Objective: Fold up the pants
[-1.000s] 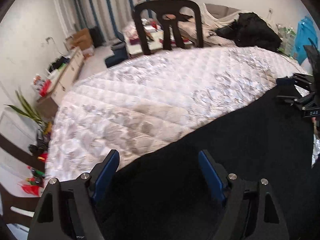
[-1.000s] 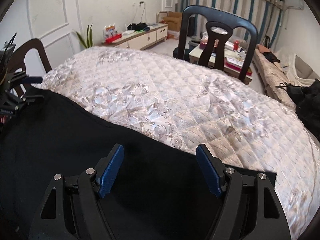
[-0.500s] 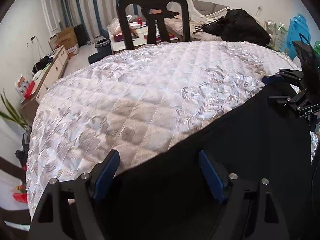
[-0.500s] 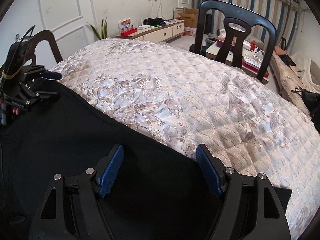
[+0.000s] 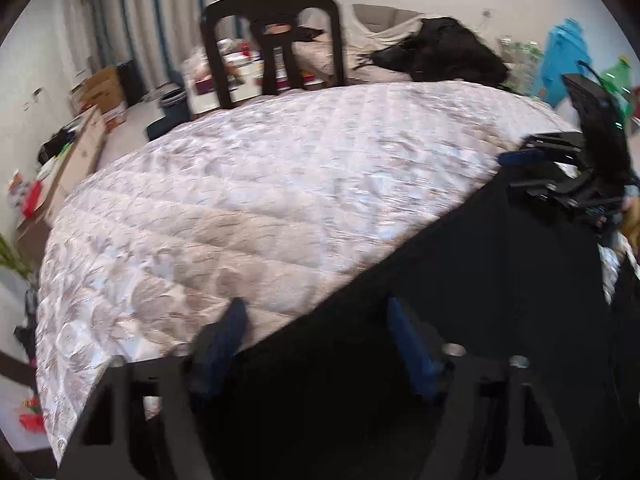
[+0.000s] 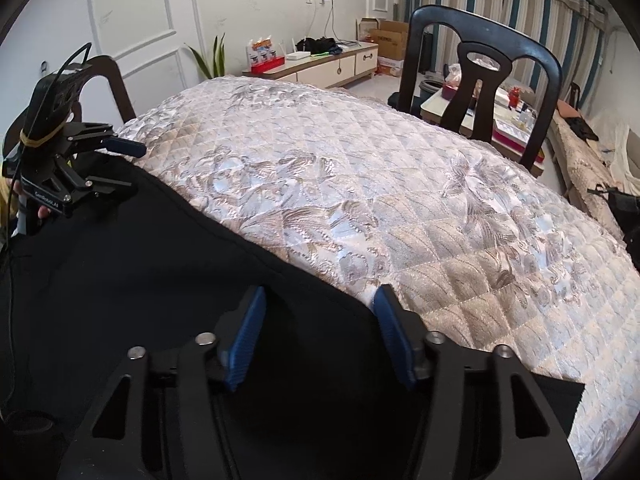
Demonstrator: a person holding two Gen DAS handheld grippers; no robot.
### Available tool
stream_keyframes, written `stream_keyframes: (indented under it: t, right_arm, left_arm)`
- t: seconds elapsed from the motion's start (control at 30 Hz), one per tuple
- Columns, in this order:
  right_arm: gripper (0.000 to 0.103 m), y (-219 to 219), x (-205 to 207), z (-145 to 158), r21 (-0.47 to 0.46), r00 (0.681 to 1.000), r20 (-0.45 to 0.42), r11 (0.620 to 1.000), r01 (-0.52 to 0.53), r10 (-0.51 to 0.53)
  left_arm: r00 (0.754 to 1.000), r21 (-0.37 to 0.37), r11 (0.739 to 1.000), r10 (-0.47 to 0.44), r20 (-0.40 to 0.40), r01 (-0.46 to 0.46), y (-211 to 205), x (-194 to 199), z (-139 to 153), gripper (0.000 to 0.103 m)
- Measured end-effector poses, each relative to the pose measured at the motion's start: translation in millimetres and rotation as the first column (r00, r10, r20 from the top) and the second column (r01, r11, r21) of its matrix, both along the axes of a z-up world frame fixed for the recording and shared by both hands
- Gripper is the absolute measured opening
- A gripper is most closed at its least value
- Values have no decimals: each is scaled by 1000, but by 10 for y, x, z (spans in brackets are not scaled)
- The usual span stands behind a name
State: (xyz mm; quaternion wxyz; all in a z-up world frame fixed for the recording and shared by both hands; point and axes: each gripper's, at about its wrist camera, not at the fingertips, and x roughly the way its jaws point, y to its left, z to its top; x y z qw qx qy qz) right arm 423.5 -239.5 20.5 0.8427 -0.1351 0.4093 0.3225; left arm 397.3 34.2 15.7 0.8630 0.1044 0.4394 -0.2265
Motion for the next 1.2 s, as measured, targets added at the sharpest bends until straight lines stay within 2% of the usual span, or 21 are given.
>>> stream_keyframes:
  t: [0.03,0.07,0.1,0.17,0.27,0.33,0.43,0.5,0.57,1.1,1.2]
  right_arm:
    - [45,-3,-20,2,3,1000,1,1000,-5,5]
    - [35,-5,-37,1,13,1000,-10,1000,-16,16]
    - [32,-1,-59,6,14,1000,-6,1000,-15,15]
    - [27,16,-90,12,4,1000,1,1000,-20,20]
    - [25,13,-100,10,4,1000,4,1000,-17,17]
    - [22,-2,-95,11,13,1000,2,1000,-7,7]
    - [12,-19,-107,17,12,1000,13,1000,11,-11]
    - [9,-32,-117,27,15,1000,14,1000,25,-25]
    - [8,-23,-148,42,9,999,24,999,37,-37]
    - [6,-67,-564,256,14,982,153,994,106,-107]
    - [6,-63,-718,333,2,980,175,995,96,-95]
  left_arm:
    - [1000,2,1000,-15,4,15,-11,-28,2,61]
    - [1000,6,1000,-30,7,29,-28,-48,4,57]
    - [999,0,999,-36,3,36,-28,-48,8,53]
    - [999,-4,999,-44,-6,44,-42,-36,16,51]
    - [998,-15,998,-67,-14,67,-69,-42,29,41]
    - [997,-6,997,-71,-2,71,-91,-67,28,37]
    - [997,-24,997,-71,-1,71,-107,-96,28,23]
    - [998,-7,998,-68,16,68,-139,-127,36,15]
    - [997,27,997,-69,34,68,-175,-165,53,12]
    - [991,67,997,-34,129,25,-236,-538,244,11]
    - [989,78,997,-37,145,26,-254,-649,287,11]
